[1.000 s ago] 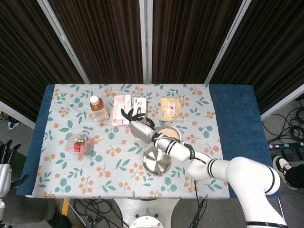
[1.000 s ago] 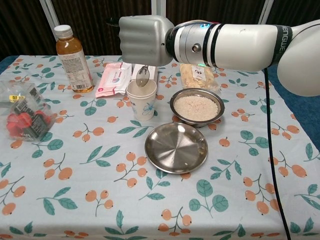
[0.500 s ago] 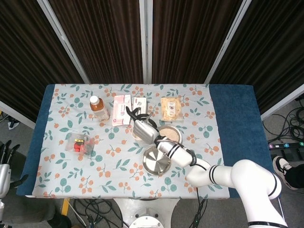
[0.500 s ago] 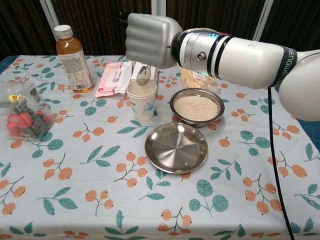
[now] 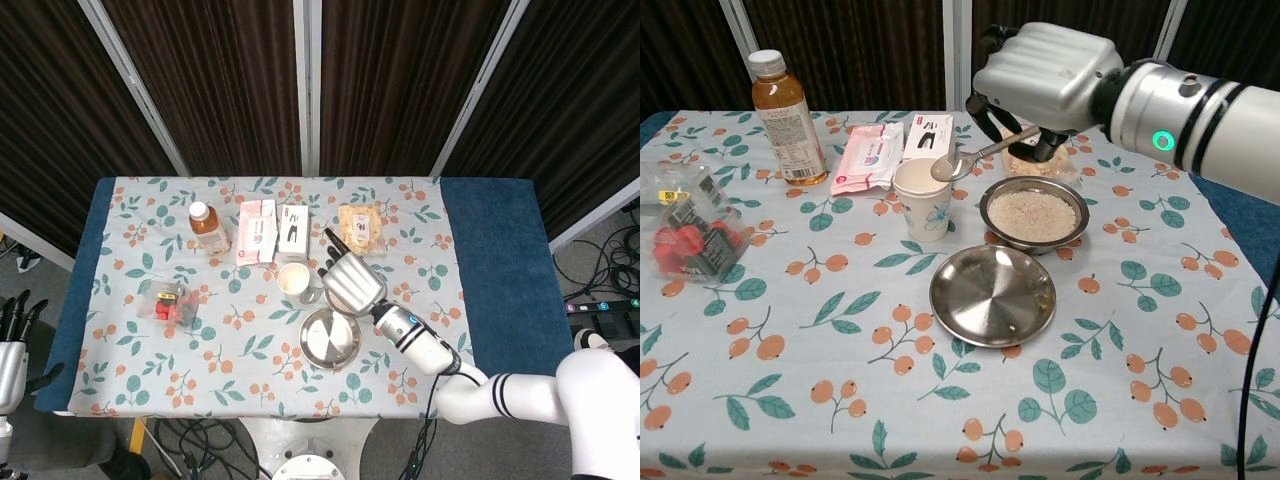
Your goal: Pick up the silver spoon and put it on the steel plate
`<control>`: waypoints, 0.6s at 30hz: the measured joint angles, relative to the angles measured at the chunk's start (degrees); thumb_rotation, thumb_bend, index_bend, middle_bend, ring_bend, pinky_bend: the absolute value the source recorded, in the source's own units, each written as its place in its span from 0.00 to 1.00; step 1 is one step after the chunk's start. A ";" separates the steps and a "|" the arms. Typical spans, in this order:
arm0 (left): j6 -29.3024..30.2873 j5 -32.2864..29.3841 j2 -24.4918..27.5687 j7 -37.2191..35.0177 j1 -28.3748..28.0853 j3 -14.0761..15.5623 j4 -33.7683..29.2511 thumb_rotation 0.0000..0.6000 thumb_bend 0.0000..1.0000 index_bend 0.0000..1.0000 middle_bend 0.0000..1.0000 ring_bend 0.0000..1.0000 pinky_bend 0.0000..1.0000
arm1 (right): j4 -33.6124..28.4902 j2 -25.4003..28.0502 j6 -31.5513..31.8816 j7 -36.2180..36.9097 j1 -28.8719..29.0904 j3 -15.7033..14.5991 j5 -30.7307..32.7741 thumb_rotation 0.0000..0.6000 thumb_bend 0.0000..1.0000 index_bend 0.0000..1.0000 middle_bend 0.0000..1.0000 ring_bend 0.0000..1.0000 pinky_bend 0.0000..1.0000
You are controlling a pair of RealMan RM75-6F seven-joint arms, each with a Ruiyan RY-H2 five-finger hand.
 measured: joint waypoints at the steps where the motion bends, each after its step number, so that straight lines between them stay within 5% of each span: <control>1: 0.02 0.19 0.13 0.15 -0.04 0.04 -0.16 1.00 0.08 0.17 0.11 0.05 0.03 | -0.89 0.47 0.24 2.59 -1.20 -0.45 -0.59 1.00 0.33 0.60 0.57 0.25 0.00; 7: 0.35 0.66 0.50 0.56 -0.09 0.09 -0.85 1.00 0.08 0.17 0.11 0.05 0.03 | -4.01 1.96 2.09 13.18 -9.70 -4.51 -6.20 1.00 0.33 0.57 0.56 0.20 0.00; 18: 0.37 0.69 0.14 -0.58 0.03 0.24 0.08 1.00 0.08 0.17 0.11 0.05 0.03 | 2.53 -5.08 2.39 11.43 -13.38 -4.90 -10.16 1.00 0.30 0.50 0.51 0.14 0.00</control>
